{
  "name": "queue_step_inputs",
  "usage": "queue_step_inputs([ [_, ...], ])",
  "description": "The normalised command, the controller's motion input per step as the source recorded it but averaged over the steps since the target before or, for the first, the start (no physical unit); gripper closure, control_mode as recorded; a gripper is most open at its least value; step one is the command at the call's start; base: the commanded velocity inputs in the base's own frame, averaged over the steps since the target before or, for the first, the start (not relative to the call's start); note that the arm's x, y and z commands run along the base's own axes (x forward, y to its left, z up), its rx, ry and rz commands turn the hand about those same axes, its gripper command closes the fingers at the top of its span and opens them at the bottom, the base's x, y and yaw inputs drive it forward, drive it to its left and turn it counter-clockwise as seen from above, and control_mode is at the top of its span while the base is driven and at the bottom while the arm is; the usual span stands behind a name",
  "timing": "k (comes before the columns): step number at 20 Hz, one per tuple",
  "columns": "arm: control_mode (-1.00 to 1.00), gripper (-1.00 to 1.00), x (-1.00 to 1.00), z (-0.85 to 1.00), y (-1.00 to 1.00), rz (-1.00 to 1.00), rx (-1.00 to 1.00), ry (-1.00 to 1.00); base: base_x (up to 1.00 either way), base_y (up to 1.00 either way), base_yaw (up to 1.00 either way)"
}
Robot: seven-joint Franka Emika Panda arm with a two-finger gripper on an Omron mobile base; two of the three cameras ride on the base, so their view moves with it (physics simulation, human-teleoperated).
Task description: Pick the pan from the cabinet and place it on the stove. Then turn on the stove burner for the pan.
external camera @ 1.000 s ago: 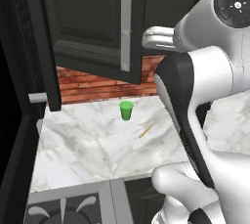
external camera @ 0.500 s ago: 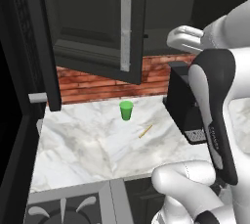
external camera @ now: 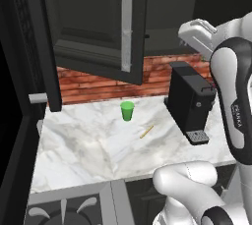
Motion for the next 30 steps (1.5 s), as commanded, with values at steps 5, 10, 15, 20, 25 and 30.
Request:
queue_step_inputs([
  [5, -1.00, -1.00, 0.60, -0.23, 0.10, 0.16, 0.25, 0.00, 0.00, 0.00, 0.00],
  [10, -1.00, -1.00, 0.42, -0.09, 0.26, 0.16, 0.19, 0.00, 0.00, 0.00, 0.00],
  [15, -1.00, -1.00, 0.20, 0.00, 0.51, 0.14, 0.11, 0.00, 0.00, 0.00, 0.00],
  [20, -1.00, -1.00, 0.09, 0.00, 0.59, 0.13, 0.05, 0.01, 0.00, 0.00, 0.00],
  [25, -1.00, -1.00, 0.03, 0.00, 0.65, 0.15, 0.02, 0.03, 0.00, 0.00, 0.00],
  [30, -1.00, -1.00, -0.19, 0.00, 0.64, 0.21, 0.00, 0.01, 0.00, 0.00, 0.00],
])
